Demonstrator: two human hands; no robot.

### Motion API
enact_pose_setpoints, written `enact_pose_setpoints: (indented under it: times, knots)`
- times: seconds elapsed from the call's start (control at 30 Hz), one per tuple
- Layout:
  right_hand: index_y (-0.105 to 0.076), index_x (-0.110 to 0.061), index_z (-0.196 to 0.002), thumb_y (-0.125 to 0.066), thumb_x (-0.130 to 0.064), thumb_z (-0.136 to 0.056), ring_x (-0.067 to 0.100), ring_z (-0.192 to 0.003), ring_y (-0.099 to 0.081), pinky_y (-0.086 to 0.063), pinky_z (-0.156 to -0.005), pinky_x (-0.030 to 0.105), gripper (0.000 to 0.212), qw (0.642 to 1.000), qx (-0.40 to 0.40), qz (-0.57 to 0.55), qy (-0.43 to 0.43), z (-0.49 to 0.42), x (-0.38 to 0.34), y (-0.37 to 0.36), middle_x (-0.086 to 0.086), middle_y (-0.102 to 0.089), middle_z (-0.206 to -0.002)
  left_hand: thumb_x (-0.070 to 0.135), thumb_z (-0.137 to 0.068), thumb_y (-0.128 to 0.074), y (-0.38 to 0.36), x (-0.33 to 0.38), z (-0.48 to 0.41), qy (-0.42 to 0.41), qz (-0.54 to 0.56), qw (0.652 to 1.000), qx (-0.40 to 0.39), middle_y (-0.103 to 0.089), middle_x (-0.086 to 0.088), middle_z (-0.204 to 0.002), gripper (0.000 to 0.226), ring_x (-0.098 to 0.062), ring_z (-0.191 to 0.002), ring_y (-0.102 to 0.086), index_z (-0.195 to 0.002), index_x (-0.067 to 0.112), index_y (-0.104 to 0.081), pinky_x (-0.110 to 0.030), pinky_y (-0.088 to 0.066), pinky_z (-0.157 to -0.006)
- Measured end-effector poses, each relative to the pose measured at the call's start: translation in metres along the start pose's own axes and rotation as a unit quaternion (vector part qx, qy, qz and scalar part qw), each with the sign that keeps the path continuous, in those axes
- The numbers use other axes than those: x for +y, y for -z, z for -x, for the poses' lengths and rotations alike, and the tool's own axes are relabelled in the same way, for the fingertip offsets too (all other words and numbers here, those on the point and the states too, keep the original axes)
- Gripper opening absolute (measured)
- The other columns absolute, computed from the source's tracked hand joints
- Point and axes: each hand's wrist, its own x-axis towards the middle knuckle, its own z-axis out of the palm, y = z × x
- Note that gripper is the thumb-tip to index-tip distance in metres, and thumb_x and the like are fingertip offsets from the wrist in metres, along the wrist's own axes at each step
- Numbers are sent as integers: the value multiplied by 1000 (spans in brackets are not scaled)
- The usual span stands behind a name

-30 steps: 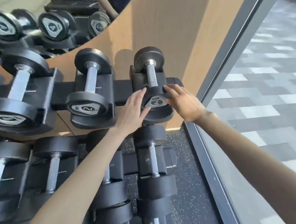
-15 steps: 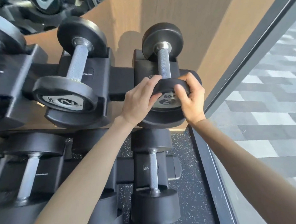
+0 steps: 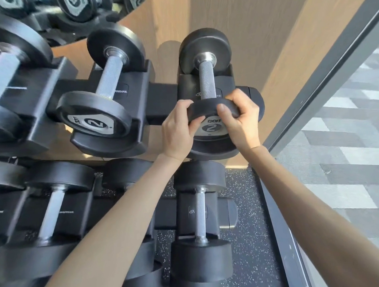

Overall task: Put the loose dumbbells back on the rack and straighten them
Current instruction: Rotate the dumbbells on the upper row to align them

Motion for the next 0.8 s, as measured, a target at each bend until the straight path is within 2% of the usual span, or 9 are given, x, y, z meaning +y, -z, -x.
enact_pose_setpoints:
  times: [0.1,0.27,0.43,0.5,0.6,0.63,0.7,0.77,0.8]
  knots:
    - [-54,-6,-70,-58,-35,-83,3,-63,-38,-33,-62,15,32,999,13,31,16,3,-3,-5,0,-45,-68,28,-88,-46,2,-2,4,44,31,998,19,-66,-18,-81,23,-21,-77,-50,-104,12,-42,-17,-29,-60]
    - [-44,-34,-72,-51,-36,-78,8,-67,-41,-37,-65,32,10,987,6,-104,-120,25,7,1,-8,-45,-70,28,-87,-46,-2,-2,4,45,36,998,21,-65,-19,-82,20,-21,-77,-49,-103,18,-38,-17,-29,-61]
    - [-43,-33,-76,-48,-36,-80,9,-68,-42,-37,-65,30,7,989,-15,-106,-104,23,11,1,-9,-46,-72,43,-95,-41,-4,-3,7,49,64,996,36,-64,-19,-83,27,-19,-77,-51,-104,18,-38,-16,-34,-66]
    - [-44,-35,-77,-48,-36,-82,8,-68,-42,-37,-65,30,7,989,-11,-113,-91,25,15,2,-10,-46,-73,38,-94,-44,-2,0,6,40,53,997,28,-64,-20,-82,24,-20,-75,-51,-104,18,-38,-16,-33,-64]
    - [-49,-41,-80,-50,-40,-84,14,-75,-47,-40,-71,36,4,985,-41,-134,-96,26,10,5,-6,-51,-79,23,-92,-48,9,7,5,47,7,999,-17,-66,-24,-88,25,-31,-76,-59,-113,12,-43,-17,-28,-62]
    - [-50,-42,-84,-51,-41,-84,16,-80,-50,-42,-75,39,1,983,-63,-137,-107,27,7,9,-4,-54,-84,19,-94,-50,15,12,5,60,-20,997,-51,-66,-24,-94,29,-39,-80,-61,-119,5,-46,-17,-26,-62]
    - [-51,-38,-98,-49,-46,-86,17,-92,-55,-45,-87,43,15,981,-107,-108,-121,29,-3,23,-1,-59,-98,19,-97,-48,30,20,6,95,-84,983,-131,-63,-22,-112,37,-40,-97,-59,-127,-2,-44,-18,-28,-67]
    - [-50,-30,-116,-48,-49,-86,16,-107,-54,-44,-97,37,36,985,-125,-45,-113,33,-19,45,2,-56,-115,27,-98,-45,51,30,7,97,-117,971,-183,-54,-15,-130,44,-31,-115,-53,-135,3,-40,-27,-40,-85]
    - [-47,-25,-125,-48,-49,-87,14,-113,-51,-41,-99,27,45,988,-127,-4,-88,34,-30,58,2,-53,-121,31,-98,-45,63,38,9,80,-119,969,-200,-50,-12,-135,47,-27,-121,-49,-137,5,-39,-34,-41,-95]
